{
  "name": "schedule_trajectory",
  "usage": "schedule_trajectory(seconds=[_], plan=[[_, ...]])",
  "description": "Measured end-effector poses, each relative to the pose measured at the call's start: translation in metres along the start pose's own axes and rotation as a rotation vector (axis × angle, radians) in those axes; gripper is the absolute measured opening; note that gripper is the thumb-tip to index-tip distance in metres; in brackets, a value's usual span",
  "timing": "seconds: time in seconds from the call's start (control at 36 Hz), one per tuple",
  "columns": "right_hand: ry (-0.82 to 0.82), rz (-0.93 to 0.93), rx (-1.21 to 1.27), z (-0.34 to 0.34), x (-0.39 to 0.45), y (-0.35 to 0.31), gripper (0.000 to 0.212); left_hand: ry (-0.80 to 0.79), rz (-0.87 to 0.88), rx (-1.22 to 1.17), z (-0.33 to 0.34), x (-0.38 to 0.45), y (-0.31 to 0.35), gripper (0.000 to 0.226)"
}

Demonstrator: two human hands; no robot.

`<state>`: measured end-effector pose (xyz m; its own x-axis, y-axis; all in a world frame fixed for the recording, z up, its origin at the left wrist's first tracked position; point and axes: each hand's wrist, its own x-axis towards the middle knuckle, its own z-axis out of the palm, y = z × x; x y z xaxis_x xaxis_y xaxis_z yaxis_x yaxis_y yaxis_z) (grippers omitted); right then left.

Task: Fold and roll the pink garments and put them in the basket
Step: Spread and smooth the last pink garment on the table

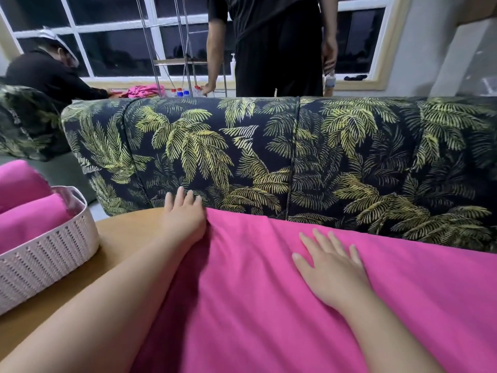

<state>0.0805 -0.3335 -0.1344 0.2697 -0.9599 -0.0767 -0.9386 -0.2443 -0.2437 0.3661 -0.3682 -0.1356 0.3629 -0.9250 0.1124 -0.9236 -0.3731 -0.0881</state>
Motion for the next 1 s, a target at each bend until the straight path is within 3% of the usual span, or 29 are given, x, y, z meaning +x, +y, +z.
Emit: schedule_trajectory(seconds=[0.08,0.17,0.25,0.33,0.64,0.72,0.83,0.92,1.0], plan=[[0.016,-0.004,0.035,0.000,0.000,-0.001,0.059,0.063,0.088,-0.092,-0.016,-0.027,0.046,0.046],[0.090,0.056,0.156,-0.002,0.000,0.003,0.058,-0.111,0.148,-0.307,-0.030,-0.070,0.113,0.062],[0.214,0.258,0.198,-0.007,-0.001,0.024,0.055,-0.212,0.232,-0.385,-0.031,-0.117,0.173,0.064],[0.222,0.442,0.161,-0.016,-0.008,0.062,0.059,-0.186,0.280,-0.369,-0.028,-0.140,0.206,0.064],[0.195,0.779,0.007,-0.057,-0.063,0.237,0.062,-0.164,0.329,-0.290,-0.028,-0.144,0.213,0.058],[0.202,0.822,-0.004,-0.065,-0.079,0.269,0.062,-0.088,0.434,-0.272,-0.028,-0.153,0.221,0.052],[0.214,0.808,-0.022,-0.071,-0.088,0.304,0.061,-0.084,0.551,-0.304,-0.026,-0.156,0.219,0.079],[0.299,0.873,0.011,-0.072,-0.088,0.326,0.058,-0.103,0.555,-0.316,-0.027,-0.156,0.218,0.086],[0.461,1.027,0.039,-0.073,-0.084,0.336,0.055,-0.082,0.557,-0.318,-0.027,-0.157,0.223,0.070]])
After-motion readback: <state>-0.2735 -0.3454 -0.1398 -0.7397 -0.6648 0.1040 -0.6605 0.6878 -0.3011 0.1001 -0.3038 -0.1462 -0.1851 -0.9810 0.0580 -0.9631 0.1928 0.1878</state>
